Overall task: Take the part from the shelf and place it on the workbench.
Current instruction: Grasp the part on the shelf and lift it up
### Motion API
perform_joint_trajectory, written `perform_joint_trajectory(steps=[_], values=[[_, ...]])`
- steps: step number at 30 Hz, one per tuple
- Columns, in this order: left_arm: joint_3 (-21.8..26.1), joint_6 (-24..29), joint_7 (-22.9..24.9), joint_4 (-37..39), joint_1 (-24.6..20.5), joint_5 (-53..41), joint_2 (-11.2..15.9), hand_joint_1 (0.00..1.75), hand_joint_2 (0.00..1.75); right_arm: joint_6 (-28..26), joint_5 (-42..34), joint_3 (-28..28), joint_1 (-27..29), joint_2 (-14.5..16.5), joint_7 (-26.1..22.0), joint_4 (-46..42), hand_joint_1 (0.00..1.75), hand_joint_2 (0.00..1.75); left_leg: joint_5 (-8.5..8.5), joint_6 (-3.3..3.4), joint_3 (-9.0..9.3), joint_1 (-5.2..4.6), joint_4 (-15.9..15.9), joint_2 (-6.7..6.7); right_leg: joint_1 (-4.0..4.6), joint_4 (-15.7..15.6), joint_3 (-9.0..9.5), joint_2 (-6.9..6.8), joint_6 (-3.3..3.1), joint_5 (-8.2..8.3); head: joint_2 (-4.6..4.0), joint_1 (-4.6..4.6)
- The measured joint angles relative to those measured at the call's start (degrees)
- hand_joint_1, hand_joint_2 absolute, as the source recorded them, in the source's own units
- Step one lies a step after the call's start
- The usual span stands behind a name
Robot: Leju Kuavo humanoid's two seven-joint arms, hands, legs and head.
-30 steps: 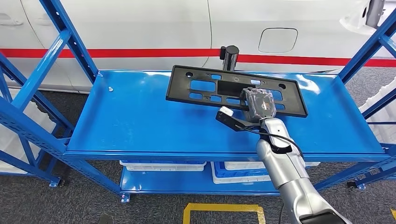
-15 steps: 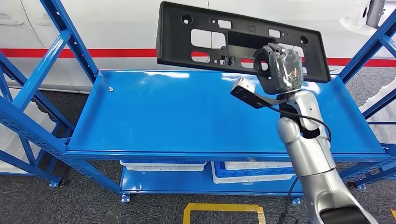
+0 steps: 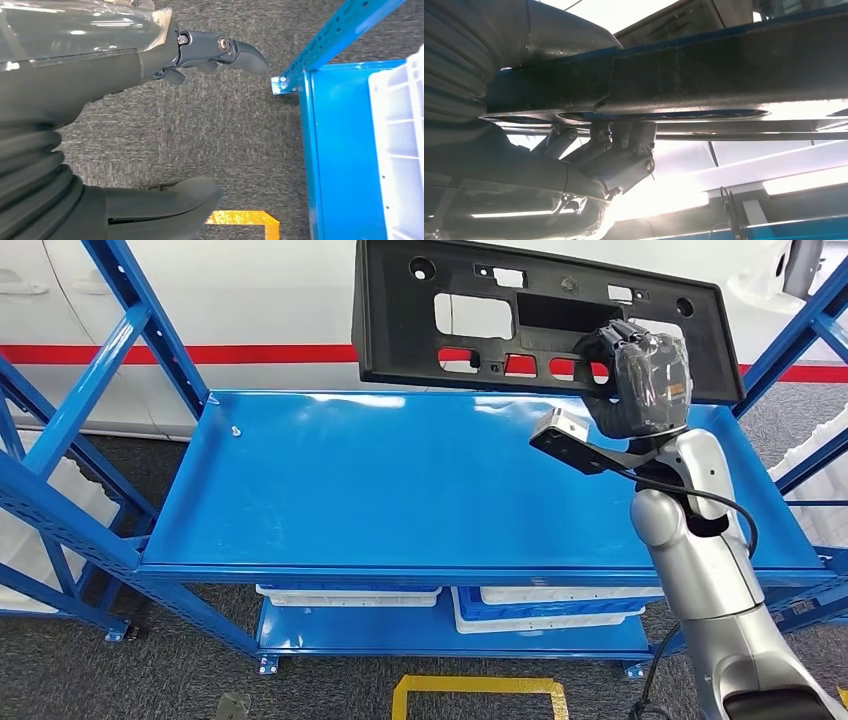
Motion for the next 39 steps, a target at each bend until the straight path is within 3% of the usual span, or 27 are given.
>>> perform_joint_trajectory(steps=[4, 10, 12, 14, 16, 17, 19, 21, 23, 25, 26, 27, 29, 31, 34, 39], values=[[0.8, 0.6, 1.7, 0.0, 0.0, -0.1, 0.1, 0.00, 1.75, -0.4, 0.8, 0.5, 0.3, 0.6, 0.3, 0.1, 1.75, 1.75, -0.20, 0.31, 0.00, -0.24, 0.1, 0.00, -0.36, 0.0, 0.01, 0.00, 0.24, -0.13, 0.00, 0.00], [1.3, 1.2, 2.4, 0.0, -0.1, -0.2, 0.3, 0.00, 1.75, -0.4, 0.9, 0.9, 0.3, 1.3, 0.5, 0.2, 1.75, 1.75, -0.71, 1.42, 0.40, -0.29, 0.1, 0.01, -0.54, 0.3, 0.17, -0.02, 0.99, -0.79, 0.00, 0.01], [1.4, 1.3, 2.5, 0.0, -0.2, -0.3, 0.3, 0.00, 1.75, -0.5, 0.9, 0.9, 0.2, 1.3, 0.5, 0.2, 1.75, 1.75, -0.57, 1.93, 1.00, -0.04, -0.6, 0.05, -0.41, 4.2, -1.70, 0.00, 0.71, -2.69, 0.00, 0.06], [1.4, 1.4, 2.5, 0.0, -0.3, -0.3, 0.3, 0.00, 1.75, -0.6, 0.9, 0.9, 0.3, 1.3, 0.5, 0.3, 1.75, 1.75, -0.55, 2.26, 1.15, -0.04, -0.6, 0.09, -0.39, 12.3, -6.12, 0.04, 0.13, -5.90, 0.00, 0.10], [1.4, 1.4, 2.5, 0.0, -0.3, -0.3, 0.3, 0.00, 1.75, -0.6, 0.9, 0.9, 0.6, 1.3, 0.6, 0.4, 1.75, 1.75, -0.52, 2.31, 1.15, -0.08, -0.5, 0.03, -0.39, 17.7, -9.51, 0.08, 0.43, -7.09, 0.00, 0.10], [1.4, 1.4, 2.6, 0.0, -0.3, -0.4, 0.3, 0.00, 1.75, -0.6, 0.9, 0.9, 0.6, 1.3, 0.7, 0.5, 1.75, 1.75, -0.56, 2.25, 1.15, -0.05, -0.5, -0.03, -0.44, 17.1, -9.56, 0.08, 0.98, -6.13, 0.00, 0.10], [1.4, 1.4, 2.9, 0.0, -0.3, -0.5, 0.3, 0.00, 1.75, -0.5, 1.1, 1.0, 0.5, 1.4, 0.9, 0.5, 1.75, 1.75, -0.81, 1.86, 1.09, 0.10, -0.1, -0.20, -0.79, 9.9, -6.61, 0.03, 2.27, -2.39, 0.00, 0.11], [1.4, 1.5, 3.2, 0.0, -0.3, -0.6, 0.4, 0.00, 1.75, -0.4, 1.3, 1.1, 0.3, 1.7, 1.2, 0.7, 1.75, 1.75, -1.13, 1.16, 0.87, 0.11, 0.5, -0.33, -0.74, 3.9, -3.52, 0.28, 2.52, 0.44, 0.00, 0.13], [1.6, 1.6, 3.5, 0.0, -0.4, -0.6, 0.5, 0.00, 1.75, -0.3, 1.5, 1.3, -0.1, 2.2, 1.4, 1.0, 1.75, 1.75, -1.18, 0.41, 0.46, -0.06, 1.0, -0.42, -0.41, 3.3, -3.22, 0.66, 1.45, 0.99, 0.00, 0.11], [2.0, 1.7, 3.6, 0.0, -0.3, -0.4, 0.6, 0.00, 1.75, -0.1, 2.0, 1.7, -0.6, 3.1, 1.6, 1.7, 1.75, 1.75, -1.41, -0.24, -0.08, -0.05, 1.6, -0.42, -0.71, 3.5, -3.90, 0.71, 0.34, 1.14, 0.00, 0.10], [2.2, 1.8, 3.5, 0.0, -0.3, -0.2, 0.7, 0.00, 1.75, 0.0, 2.4, 1.9, -1.0, 3.6, 1.7, 2.1, 1.75, 1.75, -2.35, -0.60, -0.55, 0.04, 2.5, -0.24, -0.85, 3.5, -4.14, 0.67, -0.10, 1.38, 0.00, 0.04], [2.4, 1.9, 3.5, 0.0, -0.3, -0.1, 0.8, 0.00, 1.75, 0.0, 2.7, 2.1, -1.5, 4.2, 1.8, 2.5, 1.75, 1.75, -4.05, -0.94, -1.33, 0.18, 4.4, -0.01, -0.97, 3.5, -4.40, 0.62, -0.57, 1.63, 0.00, 0.04], [2.5, 2.0, 3.4, 0.0, -0.3, 0.0, 0.9, 0.00, 1.75, 0.0, 3.5, 2.6, -2.8, 5.2, 2.3, 3.5, 1.75, 1.75, -8.73, -1.55, -3.78, 0.39, 11.2, 0.45, -0.66, 3.5, -4.93, 0.49, -1.41, 2.08, 0.00, -0.02], [2.7, 2.1, 3.4, 0.0, -0.2, 0.1, 0.9, 0.00, 1.75, 0.0, 4.3, 3.0, -3.7, 6.4, 2.8, 4.6, 1.75, 1.75, -11.26, -1.70, -5.35, 0.44, 16.7, 0.60, -0.21, 3.6, -5.49, 0.31, -2.01, 2.48, 0.00, -0.01], [3.0, 2.3, 3.4, 0.0, -0.2, 0.3, 1.0, 0.00, 1.75, 0.0, 5.0, 3.5, -4.5, 7.6, 3.0, 5.8, 1.75, 1.75, -10.47, -1.45, -4.16, 0.43, 16.5, 0.67, 0.19, 3.6, -5.96, 0.19, -2.43, 2.80, 0.00, -0.01], [3.1, 2.3, 3.4, 0.0, -0.2, 0.3, 1.0, 0.00, 1.75, 0.0, 5.0, 3.5, -4.5, 7.7, 3.0, 5.8, 1.75, 1.75, -10.28, -1.41, -3.91, 0.43, 16.2, 0.67, 0.21, 3.6, -5.99, 0.19, -2.43, 2.80, 0.00, 0.00]])
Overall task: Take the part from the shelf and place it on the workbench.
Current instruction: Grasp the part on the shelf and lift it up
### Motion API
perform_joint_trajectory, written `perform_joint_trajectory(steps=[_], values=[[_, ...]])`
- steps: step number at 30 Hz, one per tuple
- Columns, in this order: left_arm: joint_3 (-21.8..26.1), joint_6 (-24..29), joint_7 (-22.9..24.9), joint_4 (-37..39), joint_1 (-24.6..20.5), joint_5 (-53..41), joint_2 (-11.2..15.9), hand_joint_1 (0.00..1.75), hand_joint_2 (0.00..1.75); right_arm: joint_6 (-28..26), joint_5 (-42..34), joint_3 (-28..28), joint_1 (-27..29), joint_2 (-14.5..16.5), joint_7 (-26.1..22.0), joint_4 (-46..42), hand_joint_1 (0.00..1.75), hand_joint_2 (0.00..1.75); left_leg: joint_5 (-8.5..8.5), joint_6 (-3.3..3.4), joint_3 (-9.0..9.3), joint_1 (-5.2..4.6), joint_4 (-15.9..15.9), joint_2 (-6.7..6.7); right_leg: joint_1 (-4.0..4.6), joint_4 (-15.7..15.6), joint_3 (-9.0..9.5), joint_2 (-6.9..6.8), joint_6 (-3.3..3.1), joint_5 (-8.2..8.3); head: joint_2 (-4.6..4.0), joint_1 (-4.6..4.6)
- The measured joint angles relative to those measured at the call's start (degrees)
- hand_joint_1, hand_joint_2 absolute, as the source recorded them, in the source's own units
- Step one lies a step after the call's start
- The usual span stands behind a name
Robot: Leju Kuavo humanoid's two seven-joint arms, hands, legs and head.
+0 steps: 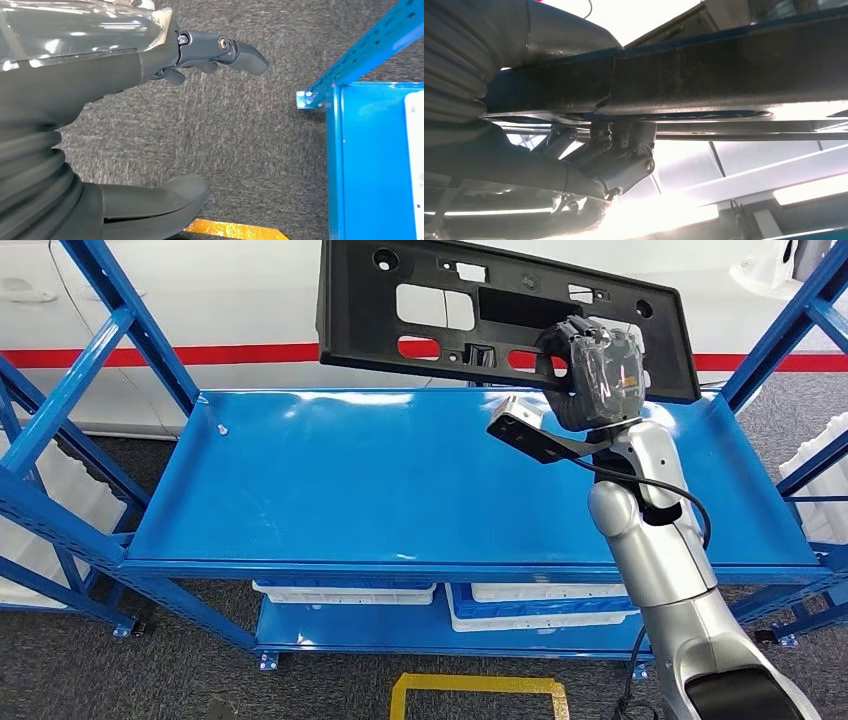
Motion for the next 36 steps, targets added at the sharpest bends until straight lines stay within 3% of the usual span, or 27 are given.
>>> perform_joint_trajectory(steps=[2, 4, 6, 8, 9, 10, 11, 12, 14, 15, 17, 18, 20, 22, 23, 24, 26, 27, 29, 30, 31, 33, 34, 36], values=[[0.0, 0.0, 0.0, 0.0, 0.0, 0.1, 0.0, 0.00, 1.75, 0.0, 0.0, 0.1, -0.1, 0.1, 0.0, 0.1, 1.75, 1.75, 0.29, 0.06, 0.42, -0.01, -0.6, 0.00, 0.03, 0.0, -0.03, 0.00, -0.02, 0.04, 0.00, 0.00], [0.6, 0.2, -0.2, 0.0, -0.1, 0.6, 0.2, 0.00, 1.75, 0.0, 0.5, 0.5, -1.6, 1.6, -0.1, 1.5, 1.75, 1.75, 1.85, 0.96, 5.15, -0.26, -7.8, 0.07, 0.31, 0.0, -0.24, 0.02, 0.14, 0.41, 0.00, 0.03], [1.7, 0.6, -0.7, -0.1, 0.0, 1.6, 0.7, 0.00, 1.75, -0.2, 0.9, 1.6, -4.8, 4.6, -0.6, 4.8, 1.75, 1.75, 4.58, 2.54, 9.12, -0.70, -15.2, 0.26, 0.52, 0.5, -1.00, -0.04, 0.93, 0.46, 0.00, 0.13], [2.9, 0.9, -1.1, -0.1, 0.5, 2.5, 1.0, 0.00, 1.75, -0.5, 0.7, 2.6, -7.9, 7.3, -1.6, 9.4, 1.75, 1.75, 7.62, 3.23, 7.22, -0.62, -16.3, 0.45, 0.25, 8.6, -3.27, -0.12, 1.91, -3.71, 0.00, 0.28], [3.3, 1.1, -1.2, -0.2, 0.7, 2.7, 1.0, 0.00, 1.75, -0.8, 0.5, 2.9, -8.8, 8.1, -2.1, 11.1, 1.75, 1.75, 8.86, 3.21, 6.16, -0.33, -16.7, 0.52, 0.09, 11.2, -3.27, -0.14, 2.37, -5.50, 0.00, 0.36], [3.7, 1.1, -1.3, -0.2, 0.9, 2.9, 1.0, 0.00, 1.75, -1.1, 0.3, 3.1, -9.4, 8.7, -2.6, 12.5, 1.75, 1.75, 9.57, 2.89, 5.08, -0.19, -16.5, 0.52, -0.22, 11.7, -1.95, -0.14, 3.11, -6.09, 0.00, 0.36], [3.8, 1.2, -1.3, -0.2, 0.9, 3.0, 1.1, 0.00, 1.75, -1.3, 0.2, 3.3, -9.9, 9.1, -2.9, 13.1, 1.75, 1.75, 9.89, 2.56, 4.46, -0.10, -16.2, 0.50, -0.46, 7.4, 0.92, -0.14, 3.71, -5.20, 0.00, 0.37], [3.9, 1.2, -1.4, -0.2, 0.9, 3.1, 1.2, 0.00, 1.75, -1.5, 0.2, 3.4, -10.4, 9.5, -3.1, 13.7, 1.75, 1.75, 10.16, 2.23, 3.83, -0.12, -15.8, 0.48, -0.41, 3.5, 3.45, -0.01, 3.90, -4.68, 0.00, 0.36], [4.2, 1.3, -1.5, -0.2, 0.9, 3.3, 1.3, 0.00, 1.75, -2.1, 0.0, 3.6, -11.2, 10.2, -3.6, 14.7, 1.75, 1.75, 10.78, 1.60, 2.98, -0.31, -15.1, 0.37, -0.18, -0.4, 5.66, 0.21, 3.47, -4.62, 0.00, 0.32], [4.4, 1.4, -1.6, -0.2, 1.0, 3.4, 1.4, 0.00, 1.75, -2.3, -0.1, 3.7, -11.4, 10.5, -3.8, 15.2, 1.75, 1.75, 11.16, 1.35, 2.73, -0.38, -15.0, 0.30, 0.04, -0.4, 5.65, 0.31, 3.06, -4.47, 0.00, 0.30], [4.8, 1.5, -1.6, -0.2, 1.2, 3.6, 1.6, 0.00, 1.75, -2.6, -0.1, 3.7, -11.6, 11.0, -4.0, 16.1, 1.75, 1.75, 10.99, 0.90, 2.16, -0.21, -14.5, 0.24, -0.33, -0.3, 4.82, 0.15, 1.94, -3.79, 0.00, 0.27], [5.0, 1.5, -1.6, -0.2, 1.3, 3.7, 1.7, 0.00, 1.75, -2.6, -0.1, 3.7, -11.7, 11.3, -4.0, 16.5, 1.75, 1.75, 9.58, 0.62, 1.54, -0.08, -13.4, 0.27, -0.46, -0.3, 4.34, 0.07, 1.16, -3.30, 0.00, 0.27], [5.1, 1.5, -1.7, -0.2, 1.3, 3.8, 1.8, 0.00, 1.75, -2.8, -0.2, 3.7, -12.1, 11.9, -4.2, 17.1, 1.75, 1.75, 4.42, 0.01, -0.45, 0.17, -7.9, 0.33, -0.46, -0.3, 3.21, -0.04, -0.20, -2.22, 0.00, 0.22], [5.2, 1.5, -1.7, -0.2, 1.4, 3.9, 1.8, 0.00, 1.75, -2.9, -0.2, 3.7, -12.3, 12.3, -4.3, 17.7, 1.75, 1.75, 0.31, -0.34, -2.30, 0.33, -0.4, 0.33, -0.20, -0.2, 1.84, -0.07, -0.70, -1.16, 0.00, 0.21], [5.3, 1.5, -1.7, -0.2, 1.4, 3.9, 1.8, 0.00, 1.75, -2.9, -0.2, 3.7, -12.3, 12.4, -4.4, 18.0, 1.75, 1.75, -0.09, -0.36, -2.39, 0.38, 1.9, 0.33, -0.07, -0.2, 1.13, -0.08, -0.72, -0.61, 0.00, 0.22], [5.3, 1.5, -1.7, -0.2, 1.4, 3.9, 1.8, 0.00, 1.75, -3.0, -0.3, 3.7, -12.3, 12.5, -4.4, 18.3, 1.75, 1.75, 0.56, -0.28, -1.75, 0.40, 2.4, 0.33, 0.02, -0.2, 0.53, -0.09, -0.68, -0.15, 0.00, 0.21], [5.5, 1.5, -1.7, -0.2, 1.5, 4.0, 1.8, 0.00, 1.75, -3.0, -0.4, 3.8, -12.4, 12.7, -4.5, 18.7, 1.75, 1.75, 2.80, 0.03, 0.88, 0.39, 0.0, 0.33, 0.14, -0.2, -0.32, -0.08, -0.55, 0.55, 0.00, 0.21], [5.5, 1.5, -1.8, -0.2, 1.5, 4.0, 1.9, 0.00, 1.75, -3.0, -0.4, 3.8, -12.5, 12.8, -4.6, 18.9, 1.75, 1.75, 3.57, 0.34, 3.35, 0.37, -3.2, 0.29, 0.18, -0.2, -0.62, -0.07, -0.44, 0.88, 0.00, 0.21], [5.7, 1.5, -1.9, -0.2, 1.4, 4.1, 2.0, 0.00, 1.75, -3.2, -0.5, 3.8, -12.9, 13.0, -4.9, 19.3, 1.75, 1.75, 3.45, 0.97, 8.66, 0.12, -10.7, 0.24, 0.39, -0.2, -1.22, -0.06, 0.09, 1.66, 0.00, 0.26], [5.8, 1.5, -2.0, -0.3, 1.4, 4.2, 2.1, 0.00, 1.75, -3.4, -0.7, 3.8, -13.3, 13.2, -5.2, 19.6, 1.75, 1.75, 3.05, 1.26, 10.41, -0.11, -13.6, 0.21, 0.39, -0.2, -1.46, -0.10, 0.49, 2.12, 0.00, 0.28], [6.0, 1.5, -2.1, -0.3, 1.5, 4.4, 2.1, 0.00, 1.75, -3.6, -0.9, 3.8, -13.6, 13.3, -5.5, 19.9, 1.75, 1.75, 2.74, 1.47, 10.92, -0.37, -14.8, 0.21, 0.35, -0.3, -1.63, -0.15, 0.94, 2.60, 0.00, 0.29], [6.4, 1.5, -2.3, -0.3, 1.6, 4.7, 2.2, 0.00, 1.75, -4.0, -1.5, 3.8, -14.1, 13.5, -6.1, 20.6, 1.75, 1.75, 3.79, 2.06, 10.47, -0.52, -15.5, 0.34, 0.29, -0.4, -2.01, -0.19, 1.67, 2.97, 0.00, 0.29], [6.5, 1.5, -2.4, -0.3, 1.6, 4.8, 2.2, 0.00, 1.75, -4.2, -1.7, 3.8, -14.2, 13.5, -6.4, 21.0, 1.75, 1.75, 4.52, 2.46, 10.10, -0.44, -15.8, 0.44, 0.36, 0.4, -2.52, -0.17, 1.68, 2.03, 0.00, 0.35], [6.7, 1.5, -2.5, -0.3, 1.7, 5.0, 2.3, 0.00, 1.75, -4.4, -2.1, 3.7, -14.4, 13.5, -6.8, 21.8, 1.75, 1.75, 6.02, 3.09, 8.85, -0.26, -16.2, 0.63, 0.40, 5.3, -4.38, -0.15, 1.06, -2.37, 0.00, 0.45]])
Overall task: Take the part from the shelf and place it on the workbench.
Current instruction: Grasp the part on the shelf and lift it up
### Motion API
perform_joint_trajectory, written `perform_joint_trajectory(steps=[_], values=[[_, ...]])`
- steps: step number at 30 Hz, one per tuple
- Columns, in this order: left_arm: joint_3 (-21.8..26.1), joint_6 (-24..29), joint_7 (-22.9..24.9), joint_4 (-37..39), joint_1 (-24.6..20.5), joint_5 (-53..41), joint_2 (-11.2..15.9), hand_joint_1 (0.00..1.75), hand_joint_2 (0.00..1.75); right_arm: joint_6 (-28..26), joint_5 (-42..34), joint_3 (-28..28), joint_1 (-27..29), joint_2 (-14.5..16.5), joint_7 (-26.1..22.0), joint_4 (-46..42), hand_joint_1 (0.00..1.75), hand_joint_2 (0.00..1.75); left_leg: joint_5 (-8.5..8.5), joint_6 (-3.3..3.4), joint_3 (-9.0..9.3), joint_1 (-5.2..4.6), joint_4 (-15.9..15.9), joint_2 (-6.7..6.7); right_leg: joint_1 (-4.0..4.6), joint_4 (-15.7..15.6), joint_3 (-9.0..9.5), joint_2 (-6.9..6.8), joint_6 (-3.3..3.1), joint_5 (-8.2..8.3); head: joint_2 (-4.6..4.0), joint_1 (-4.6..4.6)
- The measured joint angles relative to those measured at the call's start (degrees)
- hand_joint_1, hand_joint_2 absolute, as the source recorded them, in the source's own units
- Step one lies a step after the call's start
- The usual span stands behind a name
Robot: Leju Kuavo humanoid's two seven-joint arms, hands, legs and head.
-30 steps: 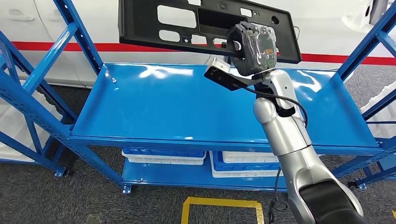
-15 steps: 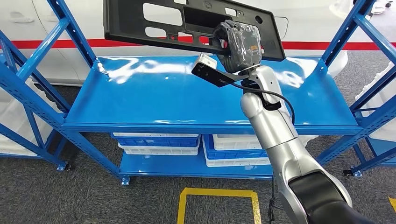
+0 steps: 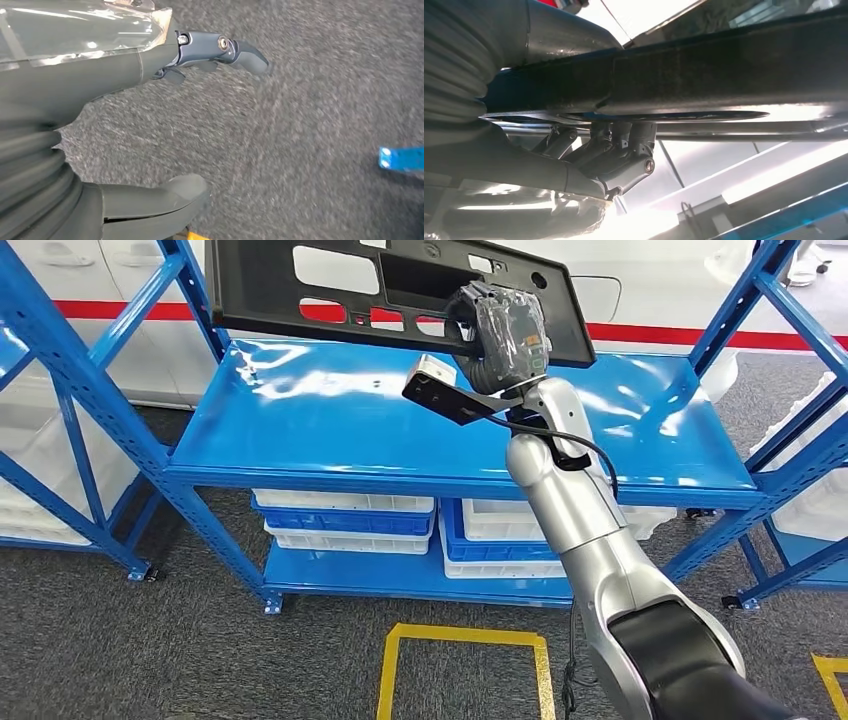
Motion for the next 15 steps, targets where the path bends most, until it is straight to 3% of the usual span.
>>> perform_joint_trajectory(steps=[2, 3, 4, 5, 7, 9, 10, 12, 13, 15], values=[[0.1, 0.0, -0.1, 0.0, 0.1, 0.1, 0.0, 0.00, 1.75, -0.1, -0.2, 0.0, -0.1, 0.0, -0.2, 0.6, 1.75, 1.75, 1.31, 0.24, -1.75, -0.01, 0.0, 0.01, -0.02, 7.6, -1.91, 0.01, -0.23, -4.24, 0.00, 0.06], [0.2, 0.0, -0.2, 0.0, 0.2, 0.1, 0.0, 0.00, 1.75, -0.1, -0.3, 0.0, -0.1, 0.0, -0.3, 0.9, 1.75, 1.75, 1.99, 0.20, -2.65, 0.00, 0.1, 0.03, -0.04, 10.3, -2.16, 0.01, 0.16, -4.87, 0.00, 0.06], [0.2, 0.0, -0.2, 0.0, 0.2, 0.1, 0.0, 0.00, 1.75, -0.2, -0.3, 0.0, -0.1, 0.0, -0.4, 1.3, 1.75, 1.75, 2.67, 0.11, -3.56, 0.01, 0.1, 0.04, -0.05, 11.4, -1.55, 0.01, 0.79, -4.37, 0.00, 0.07], [0.3, 0.0, -0.3, 0.0, 0.3, 0.2, 0.0, 0.00, 1.75, -0.3, -0.4, 0.0, -0.1, 0.0, -0.5, 1.6, 1.75, 1.75, 3.32, -0.03, -4.42, 0.03, 0.2, 0.04, -0.06, 10.6, -0.05, 0.00, 1.49, -3.16, 0.00, 0.07], [0.3, 0.0, -0.4, 0.0, 0.4, 0.2, 0.0, 0.00, 1.75, -0.6, -0.5, 0.0, -0.2, 0.0, -0.6, 2.0, 1.75, 1.75, 4.44, -0.48, -5.96, -0.06, 0.6, 0.01, -0.11, 3.2, 5.92, -0.02, 2.12, -1.53, 0.00, 0.09], [0.3, 0.0, -0.5, 0.0, 0.5, 0.2, 0.0, 0.00, 1.75, -0.9, -0.6, 0.0, -0.3, 0.1, -0.7, 2.3, 1.75, 1.75, 5.47, -1.07, -6.99, -0.24, 1.0, -0.02, 0.11, -4.6, 11.06, 0.09, 1.45, -2.70, 0.00, 0.07], [0.4, -0.1, -0.5, 0.0, 0.5, 0.2, 0.0, 0.00, 1.75, -1.0, -0.7, 0.0, -0.3, 0.1, -0.8, 2.4, 1.75, 1.75, 5.98, -1.35, -7.28, -0.32, 1.0, -0.02, 0.30, -6.5, 12.03, 0.17, 0.96, -3.40, 0.00, 0.06], [0.5, -0.1, -0.6, 0.0, 0.7, 0.1, 0.1, 0.00, 1.75, -1.2, -0.7, -0.1, -0.3, 0.1, -0.8, 2.8, 1.75, 1.75, 6.68, -1.94, -7.74, -0.23, 0.9, -0.09, -0.02, -6.9, 11.37, 0.20, 0.04, -3.03, 0.00, 0.03], [0.6, -0.1, -0.6, 0.0, 0.8, 0.1, 0.2, 0.00, 1.75, -1.2, -0.7, 0.0, -0.3, 0.1, -0.8, 3.0, 1.75, 1.75, 5.77, -2.28, -8.16, -0.13, 1.4, -0.15, -0.29, -6.9, 10.89, 0.17, -0.58, -2.44, 0.00, -0.02], [0.8, -0.1, -0.6, 0.0, 1.0, -0.1, 0.2, 0.00, 1.75, -1.3, -0.7, 0.0, -0.4, 0.1, -0.8, 3.2, 1.75, 1.75, 0.81, -3.06, -9.61, 0.29, 5.4, -0.25, -0.70, -6.8, 9.75, 0.06, -1.65, -1.03, 0.00, -0.15]])
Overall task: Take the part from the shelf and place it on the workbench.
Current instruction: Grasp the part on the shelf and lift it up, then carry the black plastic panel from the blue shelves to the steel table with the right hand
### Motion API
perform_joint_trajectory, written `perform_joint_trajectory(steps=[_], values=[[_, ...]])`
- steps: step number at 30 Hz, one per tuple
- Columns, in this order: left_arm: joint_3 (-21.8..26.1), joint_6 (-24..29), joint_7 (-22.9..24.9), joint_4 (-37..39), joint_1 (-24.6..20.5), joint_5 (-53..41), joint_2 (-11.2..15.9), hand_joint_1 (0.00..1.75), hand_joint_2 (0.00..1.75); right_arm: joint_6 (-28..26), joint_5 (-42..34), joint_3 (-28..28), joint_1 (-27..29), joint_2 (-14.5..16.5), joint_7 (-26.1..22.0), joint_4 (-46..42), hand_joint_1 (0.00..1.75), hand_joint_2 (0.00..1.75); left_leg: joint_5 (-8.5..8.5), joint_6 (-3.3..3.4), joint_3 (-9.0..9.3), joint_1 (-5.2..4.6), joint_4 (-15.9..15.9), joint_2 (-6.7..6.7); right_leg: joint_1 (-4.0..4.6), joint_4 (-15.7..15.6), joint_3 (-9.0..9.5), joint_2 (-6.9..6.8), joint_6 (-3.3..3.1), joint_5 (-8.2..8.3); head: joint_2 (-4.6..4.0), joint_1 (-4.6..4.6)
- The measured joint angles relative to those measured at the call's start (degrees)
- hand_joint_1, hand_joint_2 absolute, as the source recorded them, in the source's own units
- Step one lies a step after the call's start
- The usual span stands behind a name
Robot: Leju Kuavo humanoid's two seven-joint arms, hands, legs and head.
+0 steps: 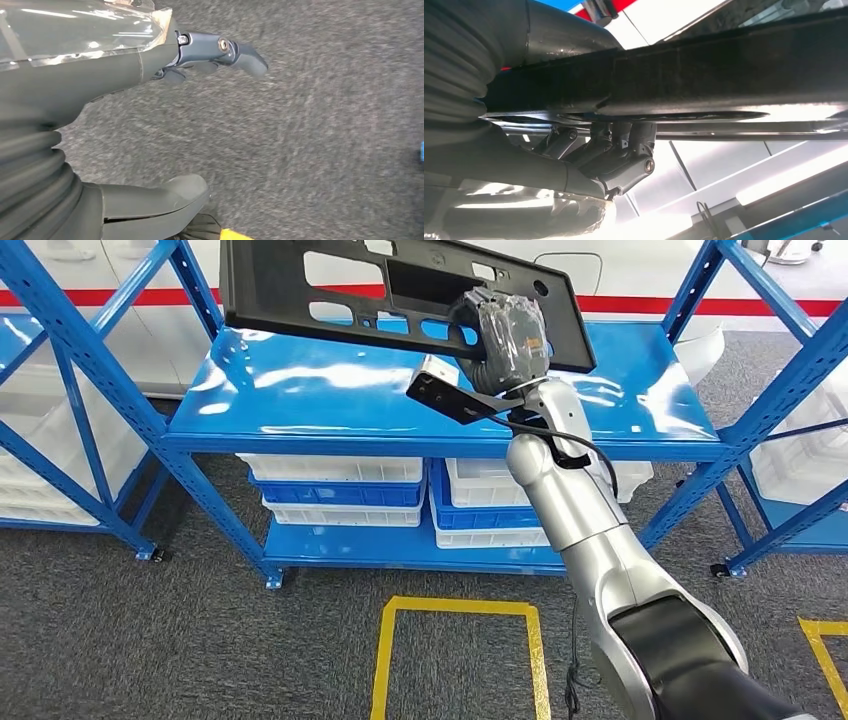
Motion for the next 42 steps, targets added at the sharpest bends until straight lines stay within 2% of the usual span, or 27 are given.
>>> perform_joint_trajectory(steps=[2, 3, 4, 5, 7, 9, 10, 13, 15, 17, 18, 20, 22, 24, 25, 27, 28, 29, 30, 32, 33, 34, 35, 37, 39, 40, 42], values=[[0.0, -0.1, 0.0, 0.0, 0.0, -0.2, 0.0, 0.00, 1.75, 0.0, -0.1, 0.0, 0.0, -0.1, 0.0, 0.1, 1.75, 1.75, -5.30, -0.76, -1.68, 0.37, 7.5, -0.01, 0.18, 0.1, -1.51, -0.04, -0.35, 1.32, 0.00, -0.08], [0.0, -0.1, 0.0, 0.0, 0.0, -0.2, -0.1, 0.00, 1.75, 0.0, -0.2, 0.0, 0.0, -0.2, 0.0, 0.2, 1.75, 1.75, -6.26, -1.06, -2.05, 0.54, 10.8, -0.01, 0.23, 0.2, -2.27, -0.05, -0.27, 1.89, 0.00, -0.08], [0.0, -0.1, 0.0, 0.0, 0.0, -0.2, -0.1, 0.00, 1.75, 0.0, -0.3, -0.1, 0.1, -0.3, 0.0, 0.3, 1.75, 1.75, -5.88, -1.26, -1.63, 0.70, 12.2, 0.00, 0.24, 0.4, -3.03, -0.06, -0.15, 2.37, 0.00, -0.10], [0.0, -0.1, 0.0, 0.0, 0.0, -0.2, -0.1, 0.00, 1.75, 0.0, -0.4, -0.1, 0.1, -0.4, 0.0, 0.3, 1.75, 1.75, -4.71, -1.37, -0.31, 0.87, 11.9, 0.00, 0.22, 0.7, -3.79, -0.06, 0.05, 2.78, 0.00, -0.10], [0.0, -0.1, 0.0, 0.0, -0.1, -0.3, -0.1, 0.00, 1.75, 0.0, -0.4, -0.2, 0.1, -0.7, 0.0, 0.4, 1.75, 1.75, -2.76, -1.32, 5.09, 1.15, 5.6, -0.05, 0.18, 1.3, -5.07, -0.03, 0.50, 3.45, 0.00, -0.12], [0.0, -0.1, 0.1, 0.0, -0.3, -0.6, -0.1, 0.00, 1.75, 0.0, -0.6, -0.3, 0.0, -0.9, 0.2, 0.3, 1.75, 1.75, -3.14, -0.91, 9.86, 1.00, -1.3, -0.24, 0.28, 1.6, -5.78, -0.04, 1.29, 4.16, 0.00, -0.06], [0.0, -0.1, 0.1, 0.0, -0.4, -0.8, -0.1, 0.00, 1.75, 0.0, -0.6, -0.3, 0.0, -1.1, 0.3, 0.3, 1.75, 1.75, -3.62, -0.58, 10.83, 0.76, -3.0, -0.32, 0.28, 1.5, -5.97, -0.07, 1.80, 4.58, 0.00, -0.04], [0.0, -0.1, 0.4, 0.0, -0.6, -1.2, -0.2, 0.00, 1.75, 0.0, -0.7, -0.6, 0.1, -1.9, 0.6, 0.2, 1.75, 1.75, -2.13, 1.16, 10.12, 0.39, -4.1, -0.15, 0.24, 1.6, -6.73, -0.10, 2.90, 4.93, 0.00, -0.03], [0.0, -0.1, 0.5, 0.0, -0.8, -1.3, -0.3, 0.00, 1.75, 0.0, -0.8, -0.8, 0.3, -2.6, 0.7, 0.2, 1.75, 1.75, -0.46, 2.39, 8.79, 0.45, -4.7, 0.14, 0.30, 5.0, -8.46, -0.04, 2.49, 1.44, 0.00, 0.15], [0.0, -0.1, 0.6, 0.0, -0.9, -1.5, -0.3, 0.00, 1.75, 0.0, -0.9, -1.0, 0.5, -3.2, 0.9, 0.1, 1.75, 1.75, 1.01, 2.87, 6.94, 0.31, -4.7, 0.25, 0.27, 12.4, -10.66, 0.01, 2.08, -3.54, 0.00, 0.32], [0.0, -0.1, 0.6, 0.0, -0.9, -1.6, -0.3, 0.00, 1.75, 0.0, -0.9, -1.1, 0.7, -3.6, 1.0, 0.1, 1.75, 1.75, 1.74, 2.88, 5.99, 0.28, -4.7, 0.28, 0.27, 16.1, -11.27, 0.01, 2.37, -4.86, 0.00, 0.32], [0.0, -0.1, 0.6, 0.0, -0.9, -1.7, -0.5, 0.00, 1.75, 0.0, -0.9, -1.1, 1.2, -4.1, 1.2, 0.1, 1.75, 1.75, 3.17, 2.71, 4.17, 0.27, -4.6, 0.33, 0.21, 18.7, -10.12, 0.01, 3.71, -3.90, 0.00, 0.33], [0.0, -0.1, 0.7, 0.0, -0.9, -1.9, -0.6, 0.00, 1.75, 0.0, -1.0, -1.1, 1.5, -4.5, 1.2, -0.1, 1.75, 1.75, 4.48, 2.29, 2.57, 0.30, -4.5, 0.37, -0.01, 13.4, -5.32, -0.02, 4.74, -1.51, 0.00, 0.33], [0.0, -0.1, 0.7, -0.1, -0.9, -2.0, -0.7, 0.00, 1.75, 0.0, -1.0, -1.1, 1.5, -4.6, 1.2, -0.5, 1.75, 1.75, 5.64, 1.71, 1.36, 0.09, -4.1, 0.36, 0.11, 4.6, 0.70, 0.03, 4.37, -2.09, 0.00, 0.32], [0.0, -0.1, 0.7, -0.1, -0.9, -2.0, -0.7, 0.00, 1.75, 0.0, -1.0, -1.1, 1.5, -4.7, 1.2, -0.7, 1.75, 1.75, 6.27, 1.42, 1.05, -0.01, -4.1, 0.36, 0.25, 1.6, 2.37, 0.10, 3.89, -2.85, 0.00, 0.29], [0.0, -0.1, 0.8, -0.1, -0.9, -2.0, -0.6, 0.00, 1.75, 0.0, -1.0, -1.1, 1.6, -4.7, 1.2, -0.9, 1.75, 1.75, 7.46, 0.81, 0.74, -0.04, -4.5, 0.34, 0.37, 0.1, 2.52, 0.16, 2.78, -3.12, 0.00, 0.21], [0.0, -0.1, 0.8, -0.1, -0.9, -2.0, -0.6, 0.00, 1.75, 0.0, -1.0, -1.1, 1.7, -4.8, 1.2, -0.9, 1.75, 1.75, 7.16, 0.46, 0.53, 0.07, -4.4, 0.30, 0.19, 0.2, 2.14, 0.06, 2.23, -2.62, 0.00, 0.19], [0.0, -0.1, 0.8, -0.1, -0.9, -2.0, -0.6, 0.00, 1.75, 0.0, -1.0, -1.1, 1.7, -4.8, 1.3, -0.8, 1.75, 1.75, 5.72, 0.12, 0.15, 0.20, -3.6, 0.27, 0.00, 0.2, 1.77, -0.06, 1.54, -2.02, 0.00, 0.15], [0.0, -0.1, 0.8, -0.1, -0.8, -2.0, -0.6, 0.00, 1.75, 0.0, -1.0, -1.1, 1.7, -4.8, 1.3, -0.8, 1.75, 1.75, 3.10, -0.20, -0.45, 0.33, -1.6, 0.24, -0.22, 0.2, 1.30, -0.15, 0.91, -1.32, 0.00, 0.12], [0.0, -0.1, 0.8, -0.1, -0.8, -2.0, -0.6, 0.00, 1.75, 0.0, -1.0, -1.1, 1.7, -4.8, 1.3, -0.9, 1.75, 1.75, -3.16, -0.74, -2.01, 0.49, 5.8, 0.22, -0.01, 0.3, -0.16, -0.19, 0.23, 0.06, 0.00, 0.08], [0.0, -0.1, 0.8, -0.1, -0.8, -2.0, -0.6, 0.00, 1.75, 0.0, -1.0, -1.1, 1.8, -4.8, 1.3, -0.9, 1.75, 1.75, -4.97, -0.92, -2.61, 0.51, 9.7, 0.21, 0.12, 0.4, -1.01, -0.17, 0.16, 0.68, 0.00, 0.06], [0.0, -0.1, 0.8, -0.1, -0.8, -2.0, -0.6, 0.00, 1.75, 0.0, -1.0, -1.1, 1.8, -4.8, 1.3, -0.9, 1.75, 1.75, -5.24, -0.98, -2.62, 0.52, 12.3, 0.21, 0.22, 0.6, -1.89, -0.16, 0.20, 1.22, 0.00, 0.07], [0.0, 0.0, 0.8, -0.1, -0.8, -2.0, -0.6, 0.00, 1.75, 0.1, -1.1, -1.1, 1.8, -4.8, 1.4, -0.9, 1.75, 1.75, -4.36, -0.93, -1.84, 0.52, 13.2, 0.21, 0.28, 0.9, -2.74, -0.14, 0.29, 1.67, 0.00, 0.06], [0.0, 0.1, 0.8, -0.1, -0.9, -2.0, -0.6, 0.00, 1.75, 0.1, -1.2, -1.1, 1.8, -4.8, 1.5, -0.9, 1.75, 1.75, -1.82, -0.41, 2.65, 0.47, 8.7, 0.09, 0.35, 1.4, -4.13, -0.11, 0.65, 2.32, 0.00, 0.05], [0.0, 0.1, 0.6, -0.1, -0.9, -2.0, -0.5, 0.00, 1.75, 0.1, -1.4, -1.1, 1.8, -4.8, 1.6, -0.9, 1.75, 1.75, -2.12, 0.36, 8.08, 0.24, 1.2, -0.19, 0.46, 1.8, -4.96, -0.17, 1.22, 2.90, 0.00, 0.09], [0.0, 0.2, 0.4, -0.1, -0.9, -1.9, -0.5, 0.00, 1.75, 0.0, -1.5, -1.1, 1.7, -4.8, 1.6, -0.8, 1.75, 1.75, -2.76, 0.69, 9.65, 0.01, -1.4, -0.33, 0.42, 1.7, -5.21, -0.23, 1.63, 3.30, 0.00, 0.12], [0.0, 0.3, 0.3, -0.1, -0.9, -1.9, -0.5, 0.00, 1.75, -0.2, -1.8, -1.2, 1.8, -4.9, 1.6, -0.8, 1.75, 1.75, -2.85, 1.28, 10.20, -0.51, -3.2, -0.39, 0.12, 1.5, -5.54, -0.32, 2.67, 4.19, 0.00, 0.12]])
